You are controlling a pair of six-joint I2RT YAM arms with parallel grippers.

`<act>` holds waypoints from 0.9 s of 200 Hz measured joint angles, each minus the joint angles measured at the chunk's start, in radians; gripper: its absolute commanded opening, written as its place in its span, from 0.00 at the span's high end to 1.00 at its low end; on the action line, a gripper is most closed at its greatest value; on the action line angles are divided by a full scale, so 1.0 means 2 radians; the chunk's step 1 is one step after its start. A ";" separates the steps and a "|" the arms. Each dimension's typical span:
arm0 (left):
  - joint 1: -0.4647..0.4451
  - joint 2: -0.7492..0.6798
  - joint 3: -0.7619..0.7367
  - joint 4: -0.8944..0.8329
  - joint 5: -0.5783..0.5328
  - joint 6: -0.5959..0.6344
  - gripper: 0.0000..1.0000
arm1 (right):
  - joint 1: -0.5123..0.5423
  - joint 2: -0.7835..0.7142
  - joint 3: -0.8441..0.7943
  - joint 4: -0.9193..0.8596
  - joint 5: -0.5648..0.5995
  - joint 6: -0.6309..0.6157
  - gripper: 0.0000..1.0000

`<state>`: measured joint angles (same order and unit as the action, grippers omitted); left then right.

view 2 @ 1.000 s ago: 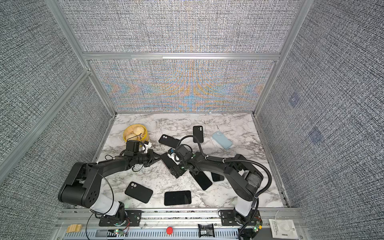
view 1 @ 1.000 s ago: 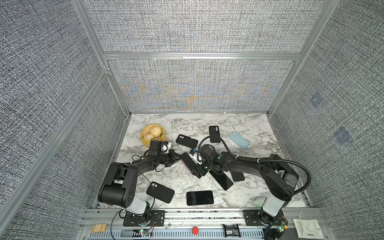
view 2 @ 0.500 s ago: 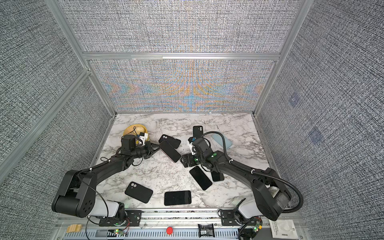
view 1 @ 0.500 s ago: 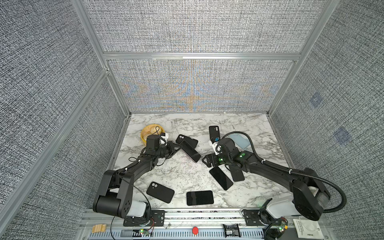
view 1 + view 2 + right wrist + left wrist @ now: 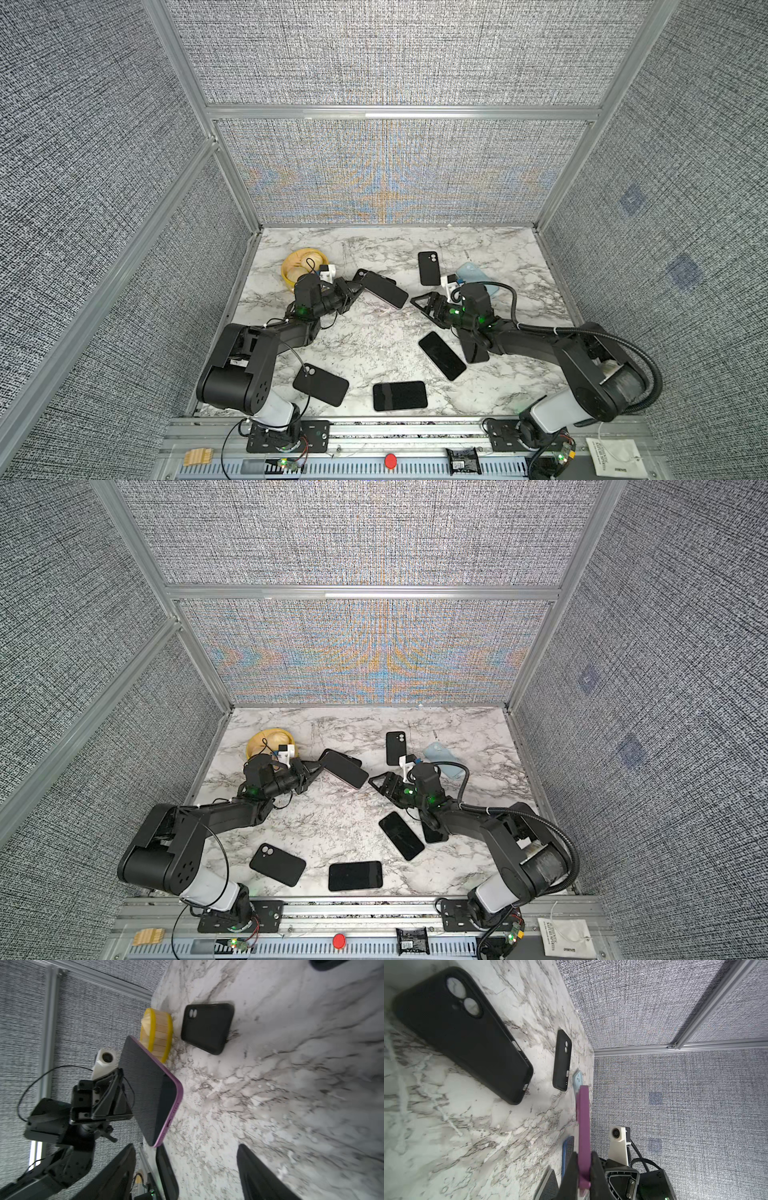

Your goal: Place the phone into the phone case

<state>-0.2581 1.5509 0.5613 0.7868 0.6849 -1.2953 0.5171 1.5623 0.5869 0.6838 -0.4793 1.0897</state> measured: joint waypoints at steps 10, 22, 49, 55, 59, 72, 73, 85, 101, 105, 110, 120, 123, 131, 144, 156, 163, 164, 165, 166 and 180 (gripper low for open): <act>-0.005 0.000 0.003 0.006 -0.003 -0.006 1.00 | 0.000 0.015 0.002 0.029 -0.005 0.018 0.27; -0.012 -0.001 0.005 0.011 -0.007 -0.011 1.00 | 0.000 0.033 0.010 0.057 -0.014 0.037 0.28; -0.024 -0.006 0.010 0.013 -0.015 -0.018 1.00 | 0.000 0.071 0.017 0.121 -0.030 0.075 0.37; -0.026 -0.008 0.011 0.013 -0.015 -0.019 1.00 | 0.000 0.079 0.018 0.135 -0.033 0.085 0.39; -0.026 -0.009 0.011 0.013 -0.015 -0.019 1.00 | 0.000 0.083 0.018 0.142 -0.035 0.089 0.41; -0.026 -0.011 0.012 0.013 -0.016 -0.019 1.00 | 0.000 0.095 0.021 0.166 -0.039 0.105 0.48; -0.026 -0.011 0.012 0.013 -0.016 -0.020 1.00 | 0.000 0.095 0.021 0.167 -0.039 0.105 0.48; -0.026 -0.011 0.012 0.012 -0.018 -0.020 1.00 | 0.000 0.100 0.022 0.185 -0.042 0.113 0.55; -0.027 -0.011 0.012 0.012 -0.019 -0.020 1.00 | -0.001 0.098 0.022 0.195 -0.045 0.120 0.60; -0.027 -0.011 0.012 0.012 -0.019 -0.020 1.00 | -0.001 0.097 0.022 0.196 -0.045 0.121 0.61; -0.027 -0.011 0.011 0.013 -0.019 -0.020 1.00 | -0.001 0.095 0.020 0.199 -0.045 0.121 0.63; -0.027 -0.009 0.010 0.013 -0.019 -0.021 1.00 | -0.002 0.091 0.017 0.199 -0.045 0.121 0.66; -0.027 -0.009 0.010 0.014 -0.019 -0.022 1.00 | -0.002 0.089 0.016 0.199 -0.045 0.122 0.67; -0.027 -0.006 0.009 0.019 -0.019 -0.025 1.00 | -0.003 0.087 0.014 0.198 -0.045 0.123 0.70; -0.027 -0.001 0.006 0.029 -0.019 -0.034 1.00 | -0.006 0.084 0.013 0.198 -0.045 0.123 0.75; -0.027 0.004 0.005 0.041 -0.017 -0.037 1.00 | -0.006 0.081 0.014 0.196 -0.045 0.122 0.77; -0.027 0.006 0.004 0.048 -0.016 -0.039 1.00 | -0.006 0.080 0.014 0.194 -0.045 0.122 0.78; -0.027 0.007 0.003 0.050 -0.016 -0.040 1.00 | -0.006 0.080 0.014 0.194 -0.045 0.122 0.78; -0.027 0.007 0.003 0.051 -0.016 -0.040 1.00 | -0.007 0.080 0.014 0.194 -0.045 0.122 0.78; -0.027 0.007 0.003 0.051 -0.016 -0.041 1.00 | -0.007 0.080 0.014 0.194 -0.045 0.122 0.78; -0.027 0.011 -0.002 0.063 -0.015 -0.046 1.00 | -0.007 0.077 0.013 0.191 -0.045 0.121 0.81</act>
<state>-0.3115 1.5723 0.5575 0.9131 0.6548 -1.3876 0.5037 1.7157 0.6125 1.0664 -0.5694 1.3315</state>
